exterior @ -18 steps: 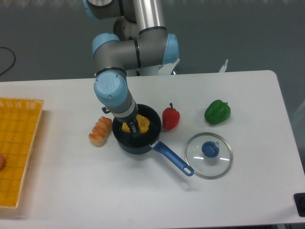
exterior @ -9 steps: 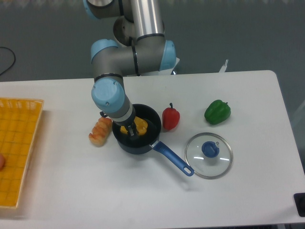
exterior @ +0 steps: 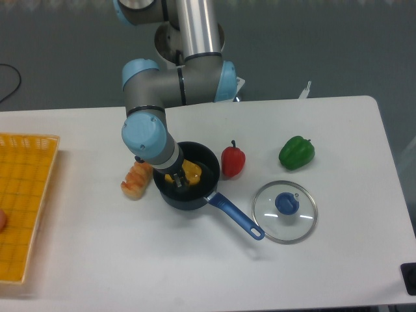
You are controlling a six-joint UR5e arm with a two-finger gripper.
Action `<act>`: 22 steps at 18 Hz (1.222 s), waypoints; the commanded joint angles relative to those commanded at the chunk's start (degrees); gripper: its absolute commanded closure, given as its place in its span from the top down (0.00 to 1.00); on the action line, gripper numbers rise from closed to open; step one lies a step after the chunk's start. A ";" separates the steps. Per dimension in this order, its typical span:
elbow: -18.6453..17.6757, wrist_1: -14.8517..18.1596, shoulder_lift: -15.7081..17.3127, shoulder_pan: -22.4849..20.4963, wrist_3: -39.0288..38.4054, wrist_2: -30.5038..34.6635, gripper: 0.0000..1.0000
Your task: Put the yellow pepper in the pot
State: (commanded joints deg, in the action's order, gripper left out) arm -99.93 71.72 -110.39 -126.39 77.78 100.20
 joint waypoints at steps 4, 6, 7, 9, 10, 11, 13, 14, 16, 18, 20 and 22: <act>-0.35 0.00 -0.18 0.26 0.09 0.17 0.60; -0.35 -0.09 -0.18 0.26 0.09 0.26 0.60; -0.35 -0.09 -0.18 0.26 0.09 0.35 0.61; -0.35 -0.35 -0.26 0.26 0.09 0.44 0.61; -0.35 -0.44 -0.35 0.26 0.00 0.44 0.61; -0.35 -0.61 -0.61 0.35 0.00 0.44 0.62; -0.35 -0.97 -0.70 0.35 0.00 0.44 0.62; -0.35 -0.97 -0.70 0.35 0.09 0.44 0.62; -0.35 -0.97 -0.70 0.35 0.09 0.53 0.63; -0.35 -0.97 -0.70 0.35 0.17 0.53 0.65; -0.35 -0.97 -0.70 0.35 0.17 0.53 0.68; -0.35 -0.97 -0.70 0.35 0.26 1.23 0.82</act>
State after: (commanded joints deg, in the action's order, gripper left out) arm -100.28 70.75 -111.09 -126.04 78.05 101.42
